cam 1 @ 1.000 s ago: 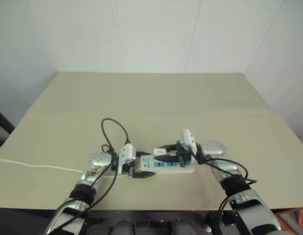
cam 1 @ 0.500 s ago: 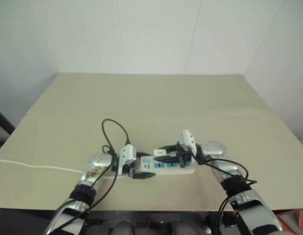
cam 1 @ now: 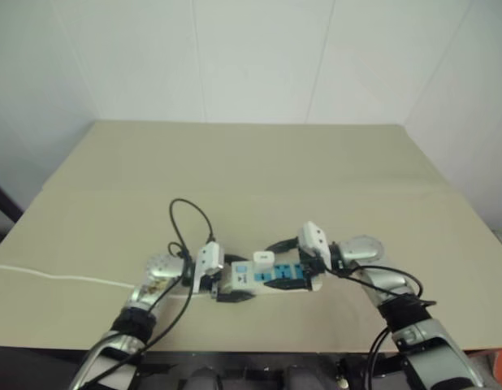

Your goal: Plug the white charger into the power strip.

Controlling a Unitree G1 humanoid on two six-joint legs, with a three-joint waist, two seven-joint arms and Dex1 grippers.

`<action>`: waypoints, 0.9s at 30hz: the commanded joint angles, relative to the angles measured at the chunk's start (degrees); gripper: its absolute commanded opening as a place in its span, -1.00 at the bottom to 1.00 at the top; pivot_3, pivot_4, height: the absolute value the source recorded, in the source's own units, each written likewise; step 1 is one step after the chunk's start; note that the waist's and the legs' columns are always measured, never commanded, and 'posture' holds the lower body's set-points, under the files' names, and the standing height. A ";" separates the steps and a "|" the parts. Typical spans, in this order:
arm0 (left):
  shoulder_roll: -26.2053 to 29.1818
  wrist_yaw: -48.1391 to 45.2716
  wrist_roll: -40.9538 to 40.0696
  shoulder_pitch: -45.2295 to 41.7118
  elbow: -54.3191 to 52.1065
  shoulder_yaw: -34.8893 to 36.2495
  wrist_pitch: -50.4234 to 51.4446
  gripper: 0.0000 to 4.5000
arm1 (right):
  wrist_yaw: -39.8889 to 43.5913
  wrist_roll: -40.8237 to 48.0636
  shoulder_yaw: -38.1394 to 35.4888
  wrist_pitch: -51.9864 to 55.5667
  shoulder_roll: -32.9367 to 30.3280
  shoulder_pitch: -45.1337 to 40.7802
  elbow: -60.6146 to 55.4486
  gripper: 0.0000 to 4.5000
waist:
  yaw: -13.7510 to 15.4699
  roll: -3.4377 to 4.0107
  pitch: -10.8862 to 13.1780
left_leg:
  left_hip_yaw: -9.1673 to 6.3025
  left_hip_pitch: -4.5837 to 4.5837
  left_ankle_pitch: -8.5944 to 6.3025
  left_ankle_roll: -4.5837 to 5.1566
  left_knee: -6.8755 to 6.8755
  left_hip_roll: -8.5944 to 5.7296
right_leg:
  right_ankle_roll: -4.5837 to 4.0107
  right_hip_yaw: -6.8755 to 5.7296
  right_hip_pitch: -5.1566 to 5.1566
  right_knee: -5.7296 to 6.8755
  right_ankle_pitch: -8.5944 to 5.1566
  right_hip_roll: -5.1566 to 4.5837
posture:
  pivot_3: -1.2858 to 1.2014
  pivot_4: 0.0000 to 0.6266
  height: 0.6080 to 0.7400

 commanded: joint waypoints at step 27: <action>32.80 -6.31 -20.82 8.81 -32.81 22.63 28.43 0.99 | 2.36 16.60 -32.70 14.43 -33.30 14.92 -26.84 1.00 | 0.35 0.46 1.97 | 0.15 -1.97 0.03 0.00 0.06 0.00 | -0.47 0.00 -2.04 0.14 0.29 -0.09 | 0.03 -0.52 1.00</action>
